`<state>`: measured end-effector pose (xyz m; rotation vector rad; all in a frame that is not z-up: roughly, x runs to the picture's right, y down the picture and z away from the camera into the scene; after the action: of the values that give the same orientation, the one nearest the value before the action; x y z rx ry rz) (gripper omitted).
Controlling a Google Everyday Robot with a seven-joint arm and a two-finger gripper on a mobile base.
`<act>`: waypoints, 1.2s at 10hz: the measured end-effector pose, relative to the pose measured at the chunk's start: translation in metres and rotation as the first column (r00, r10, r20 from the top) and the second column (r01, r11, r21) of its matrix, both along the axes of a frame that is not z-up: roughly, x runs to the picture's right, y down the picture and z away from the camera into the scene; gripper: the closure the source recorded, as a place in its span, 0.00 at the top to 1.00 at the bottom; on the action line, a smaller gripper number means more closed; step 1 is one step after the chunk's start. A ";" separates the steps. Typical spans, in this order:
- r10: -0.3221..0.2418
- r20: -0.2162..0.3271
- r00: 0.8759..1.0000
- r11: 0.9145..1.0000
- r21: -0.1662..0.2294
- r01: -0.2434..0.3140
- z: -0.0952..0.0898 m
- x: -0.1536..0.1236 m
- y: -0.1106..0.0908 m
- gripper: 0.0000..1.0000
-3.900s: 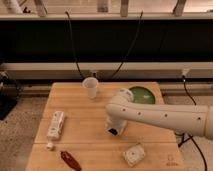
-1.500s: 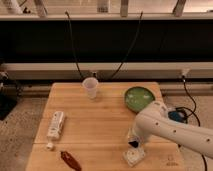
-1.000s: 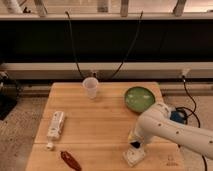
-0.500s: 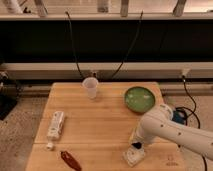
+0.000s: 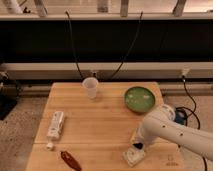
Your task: Place the eraser on the white sponge
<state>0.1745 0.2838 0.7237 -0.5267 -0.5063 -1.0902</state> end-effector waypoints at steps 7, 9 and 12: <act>-0.077 0.028 0.997 0.997 -0.018 0.078 -0.024 -0.012 0.011 0.00; -0.095 0.034 0.995 0.995 -0.018 0.096 -0.030 -0.017 0.019 0.02; -0.123 0.043 0.992 0.992 -0.003 0.123 -0.041 -0.027 0.033 0.31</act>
<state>0.1475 0.3173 0.6832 -0.5455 -0.5195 -1.2201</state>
